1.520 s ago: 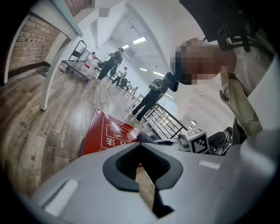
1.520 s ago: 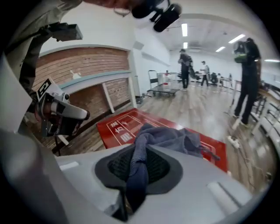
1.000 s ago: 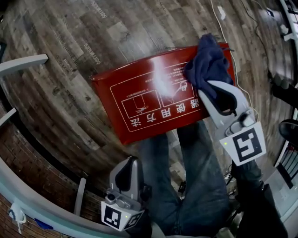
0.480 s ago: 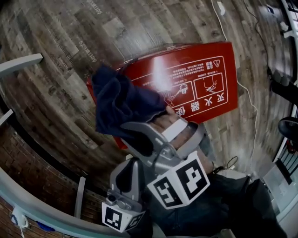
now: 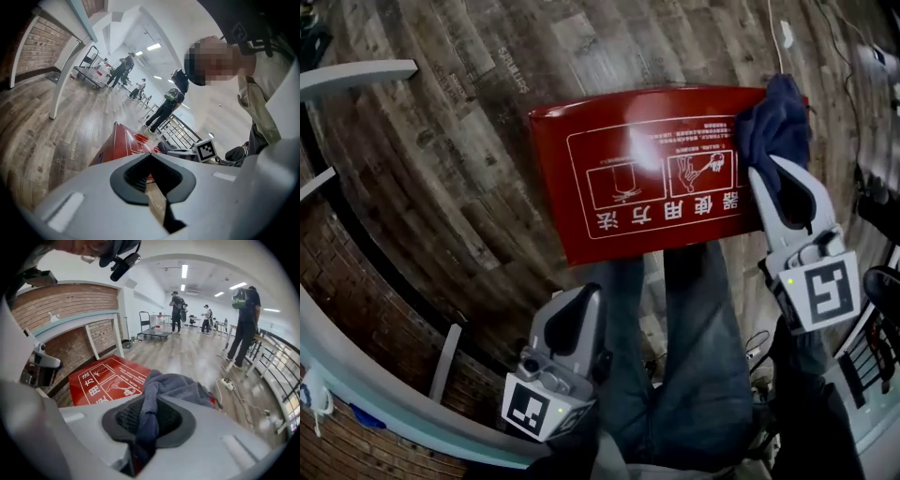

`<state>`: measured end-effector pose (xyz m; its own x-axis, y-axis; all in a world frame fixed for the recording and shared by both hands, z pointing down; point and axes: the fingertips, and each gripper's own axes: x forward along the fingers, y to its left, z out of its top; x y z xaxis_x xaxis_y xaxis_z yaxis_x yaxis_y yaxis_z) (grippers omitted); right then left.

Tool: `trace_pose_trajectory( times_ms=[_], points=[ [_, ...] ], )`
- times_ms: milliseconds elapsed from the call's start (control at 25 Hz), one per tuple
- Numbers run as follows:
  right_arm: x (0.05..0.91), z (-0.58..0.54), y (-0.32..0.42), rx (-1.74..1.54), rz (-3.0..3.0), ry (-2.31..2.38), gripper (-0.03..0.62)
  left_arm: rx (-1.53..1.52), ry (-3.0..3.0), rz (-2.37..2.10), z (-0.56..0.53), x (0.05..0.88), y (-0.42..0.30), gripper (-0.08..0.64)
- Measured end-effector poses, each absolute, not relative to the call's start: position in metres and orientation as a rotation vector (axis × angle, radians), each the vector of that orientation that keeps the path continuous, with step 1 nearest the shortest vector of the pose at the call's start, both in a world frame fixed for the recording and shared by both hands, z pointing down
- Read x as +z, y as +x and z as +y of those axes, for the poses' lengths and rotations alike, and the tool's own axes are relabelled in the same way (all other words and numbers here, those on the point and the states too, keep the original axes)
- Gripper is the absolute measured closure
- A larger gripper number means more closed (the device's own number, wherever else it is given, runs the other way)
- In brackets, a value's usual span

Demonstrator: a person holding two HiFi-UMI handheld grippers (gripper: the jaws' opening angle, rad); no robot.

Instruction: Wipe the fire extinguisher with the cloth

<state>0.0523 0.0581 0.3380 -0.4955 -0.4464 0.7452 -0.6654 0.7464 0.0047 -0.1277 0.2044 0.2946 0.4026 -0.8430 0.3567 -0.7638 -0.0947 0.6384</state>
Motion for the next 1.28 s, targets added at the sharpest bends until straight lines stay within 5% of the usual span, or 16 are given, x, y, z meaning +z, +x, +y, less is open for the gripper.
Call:
trace_pose_trajectory(
  times_ms=[320,800,1280],
  points=[
    [0.335,0.153,-0.078,0.202,-2.320,0.273,0.529,-0.077,1.803,-1.460,0.212,0.303,-0.114,0.558],
    [0.340,0.089,0.076,0.347,-2.201,0.548,0.528,-0.155,1.827,-1.540,0.180,0.265,-0.081,0.558],
    [0.336,0.150,-0.046,0.369,-2.334,0.214,0.523,-0.140,1.886,-1.532,0.180,0.211,-0.087,0.558]
  ],
)
